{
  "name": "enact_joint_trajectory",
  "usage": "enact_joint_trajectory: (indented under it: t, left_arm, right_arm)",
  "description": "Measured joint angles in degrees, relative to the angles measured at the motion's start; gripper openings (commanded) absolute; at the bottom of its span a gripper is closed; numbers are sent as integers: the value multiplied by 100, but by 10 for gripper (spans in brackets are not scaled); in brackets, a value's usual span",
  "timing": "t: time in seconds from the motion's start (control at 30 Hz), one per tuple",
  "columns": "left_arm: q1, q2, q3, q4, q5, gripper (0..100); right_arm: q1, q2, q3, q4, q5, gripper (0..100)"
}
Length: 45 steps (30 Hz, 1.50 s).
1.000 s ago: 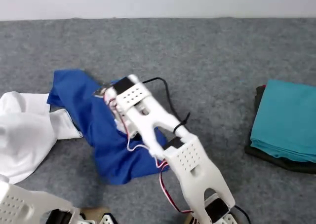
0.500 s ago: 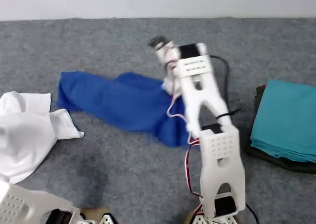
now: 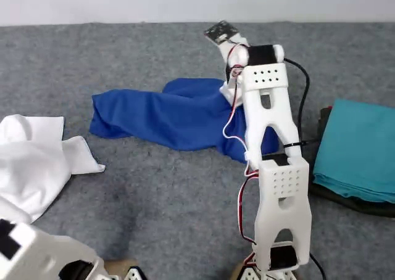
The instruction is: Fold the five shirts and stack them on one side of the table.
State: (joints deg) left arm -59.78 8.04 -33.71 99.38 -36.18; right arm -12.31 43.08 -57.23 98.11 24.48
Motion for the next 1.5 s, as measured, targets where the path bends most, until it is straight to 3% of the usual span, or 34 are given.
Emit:
enact_joint_trajectory:
  t: [0.3,0.6,1.03,1.23,1.33,1.5]
  left_arm:
    - [1108,-1002,1749,0,563,206]
    - [1196,-1099,2040,-9,747,206]
    - [1196,-1116,2040,-9,765,206]
    - [1196,-1116,2040,-9,765,206]
    - [1196,-1116,2040,-9,765,206]
    - [1196,-1116,2040,-9,765,206]
  right_arm:
    - [-413,-879,343,246,-360,266]
    - [-1530,-1363,2646,237,-396,267]
    - [-1116,-149,2778,-1196,-352,261]
    - [-1055,-70,2778,-1530,-352,35]
    - [-1029,-70,2664,-1503,-352,23]
    - [-1037,-62,1354,-571,-316,13]
